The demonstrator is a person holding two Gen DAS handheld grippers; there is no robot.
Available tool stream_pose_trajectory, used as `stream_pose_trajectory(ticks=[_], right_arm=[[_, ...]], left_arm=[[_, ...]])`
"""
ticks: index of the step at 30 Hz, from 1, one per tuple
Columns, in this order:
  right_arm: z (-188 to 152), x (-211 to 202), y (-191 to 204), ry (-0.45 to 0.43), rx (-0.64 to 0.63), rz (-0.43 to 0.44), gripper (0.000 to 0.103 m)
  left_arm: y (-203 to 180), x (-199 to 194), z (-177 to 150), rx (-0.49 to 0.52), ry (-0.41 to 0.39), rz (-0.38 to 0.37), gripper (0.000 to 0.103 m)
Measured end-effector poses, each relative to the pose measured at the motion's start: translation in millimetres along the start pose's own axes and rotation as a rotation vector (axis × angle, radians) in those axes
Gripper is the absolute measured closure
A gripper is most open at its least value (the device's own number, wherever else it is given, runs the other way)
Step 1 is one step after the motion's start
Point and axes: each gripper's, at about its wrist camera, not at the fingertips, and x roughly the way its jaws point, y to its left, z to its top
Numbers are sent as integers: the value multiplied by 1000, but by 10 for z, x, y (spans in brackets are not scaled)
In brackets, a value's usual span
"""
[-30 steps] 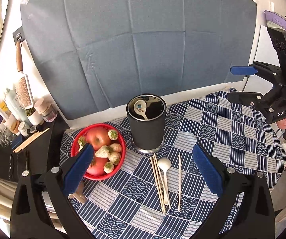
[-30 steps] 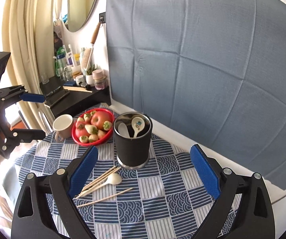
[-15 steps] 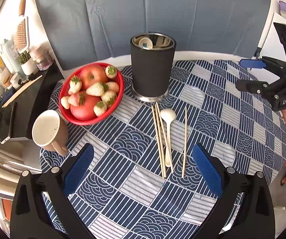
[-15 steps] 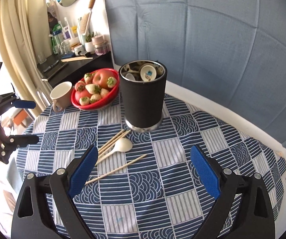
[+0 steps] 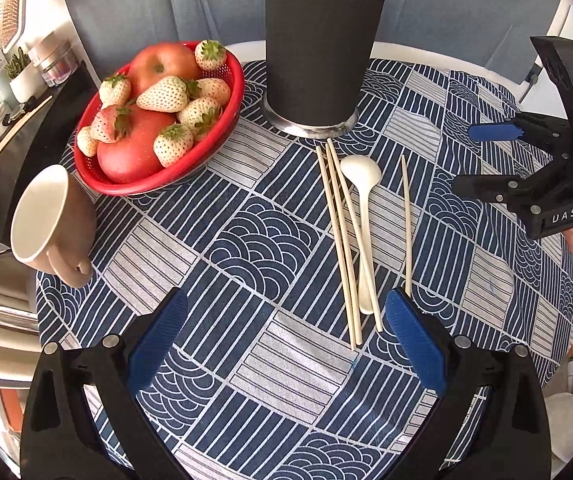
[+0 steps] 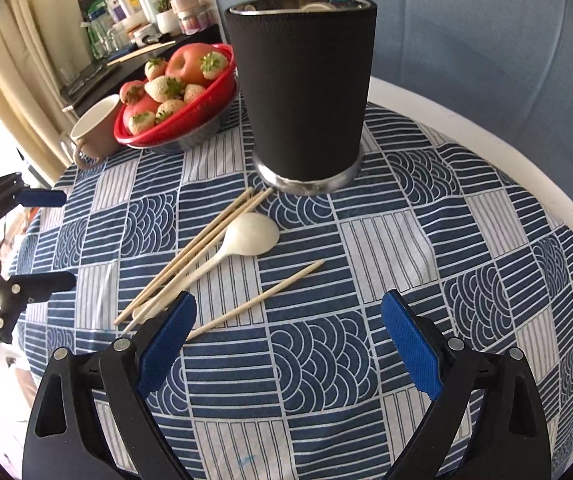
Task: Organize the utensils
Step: 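Withdraw both tools from the holder and move them toward the chopsticks, then close the left tool on one chopstick while the right tool grasps another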
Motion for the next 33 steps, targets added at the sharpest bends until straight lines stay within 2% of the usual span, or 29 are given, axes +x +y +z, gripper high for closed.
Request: stream_pose_trajectory(ticks=[10,17,24,27,30,33], right_arm=[[25,408,-55,42,25,-9,14],[-21,529,-60,47,63,-23,14],[-109,590,-29,46,84,-68,13],[-112,622,7,46,100,-100,10],[-131,659,41,56,133,-161,7],[-164,650,47,35,157,-169,7]], left_arm=[[3,410,271,-22,24,-22,6],[-15,637,462,-30,40,0,6],[-11,830,544,-28,75,45,6],[-18,936,542,-26,99,62,6],[52,984,534,-75,94,35,5],[-27,1002,510,-32,66,68,4]])
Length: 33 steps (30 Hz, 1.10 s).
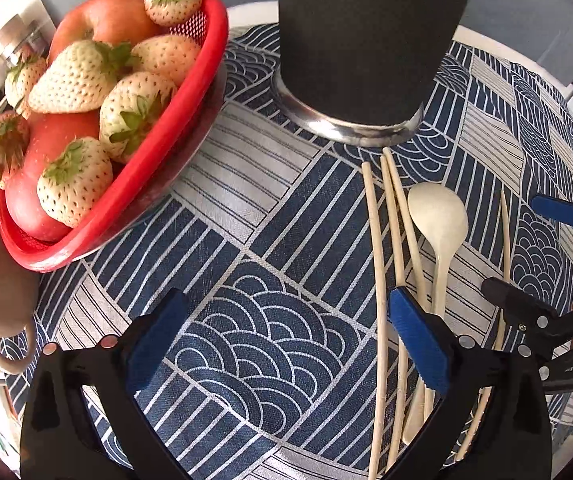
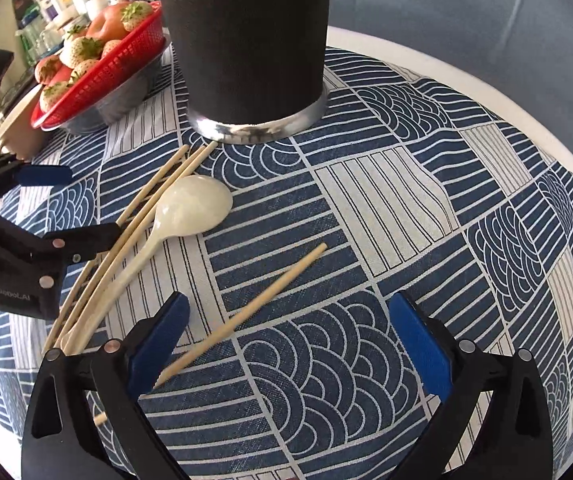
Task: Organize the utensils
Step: 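Close the left tool on one chopstick while the right tool grasps another, then lift both chopsticks upright and carry them over the black holder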
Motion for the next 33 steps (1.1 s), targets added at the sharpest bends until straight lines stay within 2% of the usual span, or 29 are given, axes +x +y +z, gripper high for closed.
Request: stream_pose_trajectory(ticks=[5,11,14,15,16,17,18,19,21,23,25,29,33], right_arm=[[-30,-22,0,16,47,-22,7],[-125,-88,-97,69,132,-60,7],[-180,-106,-113,98,155,-71,9],[-201,-125,-105,97,156,-73,11],[-225,-157,-89,90,154,-73,22],[-226,-205,-53,77,146,-67,51],[-225,-248,-10,62,132,-54,66],[-235,-262,31,58,110,-37,91],[-279,-282,52,38,69,-25,96],[-311,-303,7,36,61,-10,98],[-321,-312,-98,44,85,7,99],[-340,-314,-350,55,136,6,99],[-364,-391,-613,53,209,37,99]], left_arm=[[-6,10,-17,-3,-27,-14,4],[-6,-24,-43,-86,-2,19,4],[48,-80,-165,-121,-1,30,5],[46,-87,-187,-124,3,31,5],[44,-101,-206,-125,2,31,7],[42,-123,-221,-123,-5,31,14],[33,-162,-257,-119,-20,29,19],[18,-198,-297,-110,-34,27,29],[26,-268,-367,-113,-52,22,51],[82,-320,-439,-142,-51,15,87],[167,-354,-517,-169,-36,-13,98],[311,-418,-696,-214,-13,-55,98],[360,-487,-858,-239,12,-59,98]])
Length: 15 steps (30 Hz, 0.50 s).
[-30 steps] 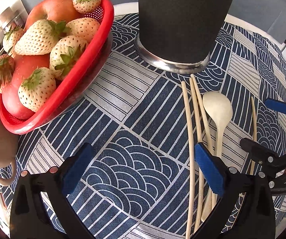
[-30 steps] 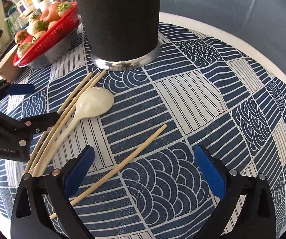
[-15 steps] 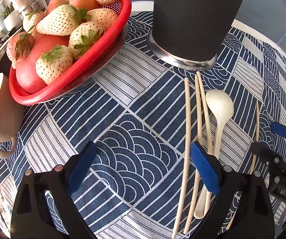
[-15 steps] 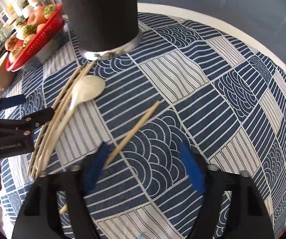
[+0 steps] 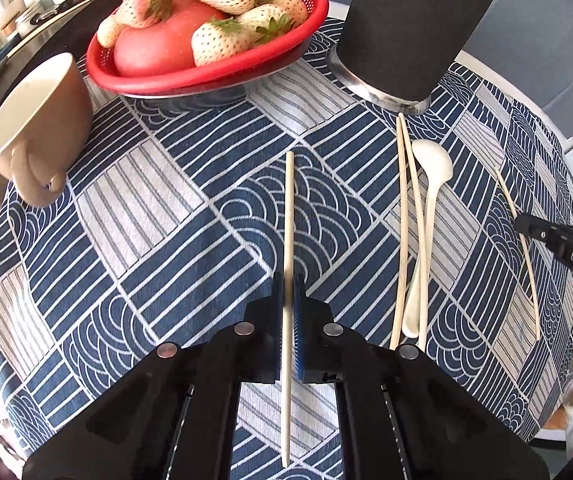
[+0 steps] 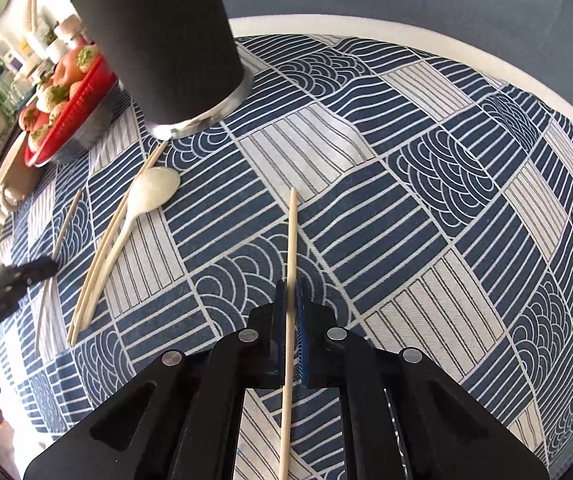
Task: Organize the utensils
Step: 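Lift both chopsticks upright and carry them over the black holder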
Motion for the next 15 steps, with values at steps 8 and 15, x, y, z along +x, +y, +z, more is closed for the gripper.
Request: stream_pose_trajectory(ticks=[8,15], right_arm=[[129,-290,-200,-66,47,9,99],[306,-653,-200,-175,21,-1,99]], left_arm=[[118,-226,-148,-37,1,58,98],[113,-681,-158,-34,-94,71,98]])
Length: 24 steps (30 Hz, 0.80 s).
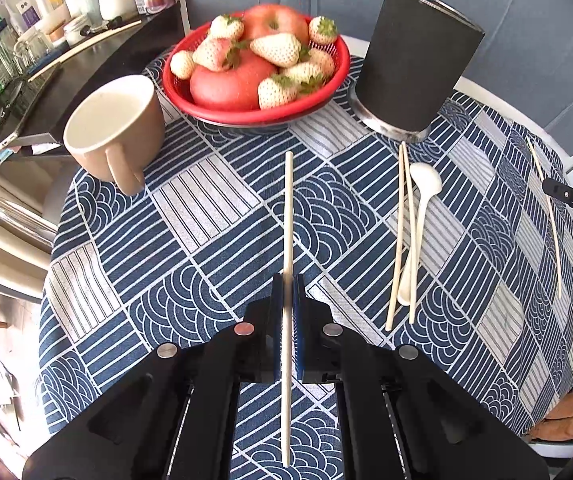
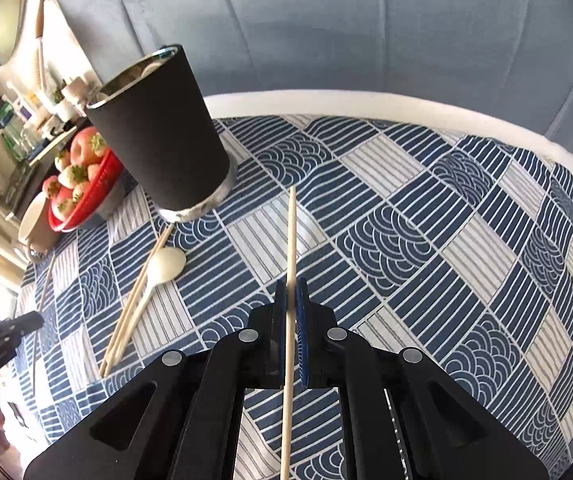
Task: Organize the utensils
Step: 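Lift both chopsticks upright and carry them over the black holder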
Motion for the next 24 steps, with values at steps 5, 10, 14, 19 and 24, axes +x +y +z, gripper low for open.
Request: stream_pose_trajectory(ticks=[5,10,14,19,24], right_arm=[[162,-302,31,-91,-26,3,99],[408,-594,55,-164,-48,21,99],[659,-808,84,-213,-58,26,99],[987,-1015,162,-260,-76,15,99],[1284,-1152,257,-304,-72,-23,99]], left_arm=[[-90,-306,153,26,-82,12,98],[-229,-534,425,32,-144,25,98],[-261,-680,682,33,-165,39,98],[-306,-778,1053,56,-174,15,98],[-331,-754,1467,85,-172,-21,98]])
